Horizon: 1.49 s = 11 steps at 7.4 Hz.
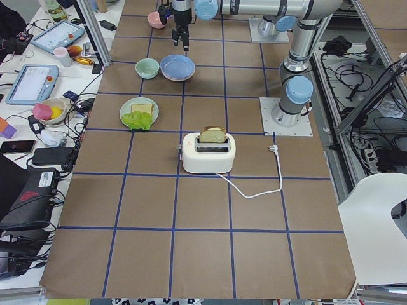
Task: Stack three plates with pink and blue
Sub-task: 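Release the blue plate and raise the right gripper away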
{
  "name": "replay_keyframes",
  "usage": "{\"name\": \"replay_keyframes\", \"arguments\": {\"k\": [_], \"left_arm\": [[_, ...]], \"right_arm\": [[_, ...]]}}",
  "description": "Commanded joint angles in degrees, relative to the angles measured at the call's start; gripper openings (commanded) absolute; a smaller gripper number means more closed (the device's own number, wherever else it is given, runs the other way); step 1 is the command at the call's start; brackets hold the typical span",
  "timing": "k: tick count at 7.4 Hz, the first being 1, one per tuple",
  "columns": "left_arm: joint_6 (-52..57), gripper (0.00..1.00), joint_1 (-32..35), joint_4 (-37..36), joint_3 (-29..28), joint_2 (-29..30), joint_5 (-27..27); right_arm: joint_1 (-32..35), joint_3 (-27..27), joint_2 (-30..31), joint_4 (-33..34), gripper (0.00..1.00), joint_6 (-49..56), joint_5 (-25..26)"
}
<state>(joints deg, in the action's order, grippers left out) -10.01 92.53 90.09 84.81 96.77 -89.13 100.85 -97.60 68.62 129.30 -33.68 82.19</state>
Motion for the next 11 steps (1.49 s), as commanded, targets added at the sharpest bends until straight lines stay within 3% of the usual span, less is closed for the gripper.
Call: {"name": "replay_keyframes", "arguments": {"k": [1, 3, 5, 6, 9, 11], "left_arm": [[0.0, 1.00, -0.1, 0.1, 0.0, 0.0, 0.0], [0.0, 1.00, -0.1, 0.1, 0.0, -0.1, 0.0], [0.1, 1.00, -0.2, 0.0, 0.0, -0.1, -0.1], [0.3, 1.00, -0.1, 0.0, 0.0, -0.1, 0.0], [0.4, 1.00, 0.2, 0.0, 0.1, 0.1, -0.1], [0.5, 1.00, 0.2, 0.0, 0.2, 0.1, -0.1]], "right_arm": [[-6.9, 7.8, 3.7, -13.2, 1.00, 16.8, 1.8], [-9.2, 9.0, 10.2, -20.7, 1.00, 25.2, 1.9], [-13.0, 8.6, 16.3, -26.7, 1.00, 34.9, 6.6], [-15.0, 8.9, 18.7, -30.8, 1.00, 38.7, 6.0], [-14.9, 8.9, 21.7, -36.8, 1.00, 40.0, 6.7], [-14.3, 9.1, 22.0, -36.9, 1.00, 40.6, 6.8]]}}
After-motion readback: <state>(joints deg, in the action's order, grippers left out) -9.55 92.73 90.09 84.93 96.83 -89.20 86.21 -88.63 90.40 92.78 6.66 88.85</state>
